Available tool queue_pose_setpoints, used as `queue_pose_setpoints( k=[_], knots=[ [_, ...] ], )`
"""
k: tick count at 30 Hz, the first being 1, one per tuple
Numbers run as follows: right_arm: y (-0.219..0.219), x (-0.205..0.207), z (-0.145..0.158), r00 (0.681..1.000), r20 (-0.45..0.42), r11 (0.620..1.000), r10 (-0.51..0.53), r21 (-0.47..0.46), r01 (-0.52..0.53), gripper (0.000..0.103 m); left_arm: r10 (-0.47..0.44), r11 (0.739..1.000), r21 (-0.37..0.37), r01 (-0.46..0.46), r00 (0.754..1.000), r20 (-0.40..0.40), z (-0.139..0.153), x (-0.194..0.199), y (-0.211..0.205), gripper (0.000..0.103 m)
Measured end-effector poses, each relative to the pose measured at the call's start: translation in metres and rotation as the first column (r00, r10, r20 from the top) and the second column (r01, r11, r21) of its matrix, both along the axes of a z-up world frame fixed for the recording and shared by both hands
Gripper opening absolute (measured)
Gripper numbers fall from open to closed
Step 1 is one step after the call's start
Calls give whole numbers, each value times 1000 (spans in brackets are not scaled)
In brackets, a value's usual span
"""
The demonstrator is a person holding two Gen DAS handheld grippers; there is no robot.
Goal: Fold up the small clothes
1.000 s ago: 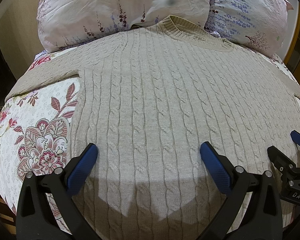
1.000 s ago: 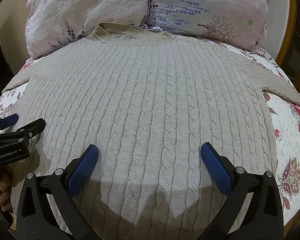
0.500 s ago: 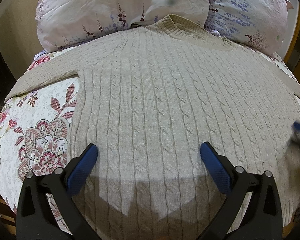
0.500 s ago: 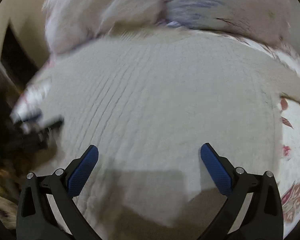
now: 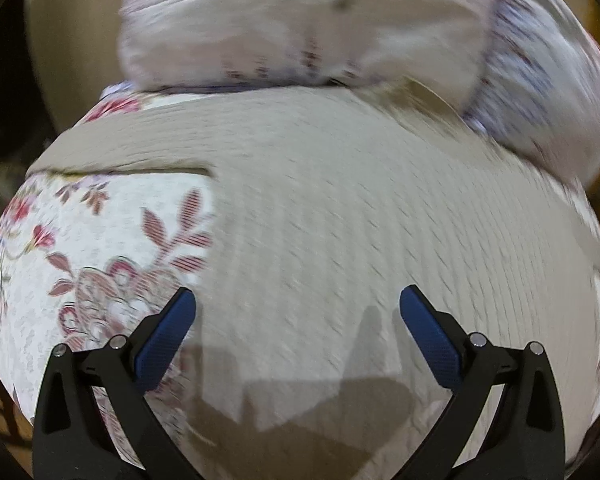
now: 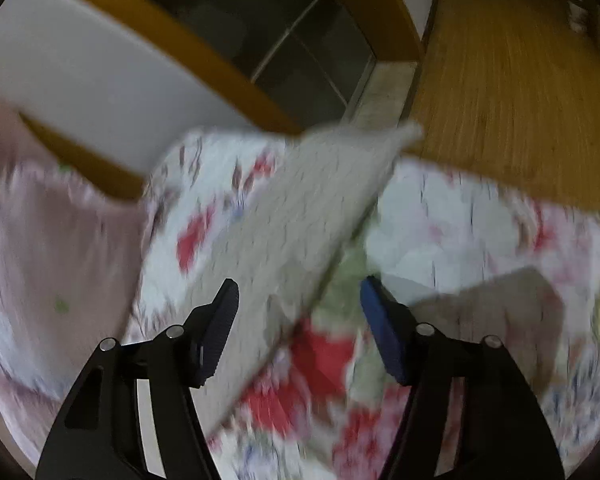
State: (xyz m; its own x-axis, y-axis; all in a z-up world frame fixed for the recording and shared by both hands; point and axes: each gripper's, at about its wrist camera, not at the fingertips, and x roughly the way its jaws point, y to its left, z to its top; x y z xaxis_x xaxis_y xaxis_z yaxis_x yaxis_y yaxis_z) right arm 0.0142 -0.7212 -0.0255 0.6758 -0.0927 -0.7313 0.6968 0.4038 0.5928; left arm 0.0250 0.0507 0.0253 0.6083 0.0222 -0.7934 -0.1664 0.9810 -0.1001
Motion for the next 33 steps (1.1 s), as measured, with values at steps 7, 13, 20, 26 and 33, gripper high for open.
queue_pose_setpoints(
  k=[7,13,20,26,33],
  knots=[
    [-7,23,22,1000,6,988,7,-157,-6,8,229,973,-29,-227,972,50,20,11,79,101],
    [173,63,123,870,174,822,460,-453,-344,8,352,935,-58,-349,935,44,31,33,156,100],
    [456,95,90,376,6,346,927,-405,-846,39,499,843,-210,-495,866,-37,13,49,239,81],
    [485,59,67,330,-71,286,941,-354,-891,73,559,772,-312,-555,825,-84,0,49,287,69],
    [413,56,56,525,-108,483,844,-274,-832,77,624,657,-470,-589,775,-100,-3,55,332,58]
  ],
)
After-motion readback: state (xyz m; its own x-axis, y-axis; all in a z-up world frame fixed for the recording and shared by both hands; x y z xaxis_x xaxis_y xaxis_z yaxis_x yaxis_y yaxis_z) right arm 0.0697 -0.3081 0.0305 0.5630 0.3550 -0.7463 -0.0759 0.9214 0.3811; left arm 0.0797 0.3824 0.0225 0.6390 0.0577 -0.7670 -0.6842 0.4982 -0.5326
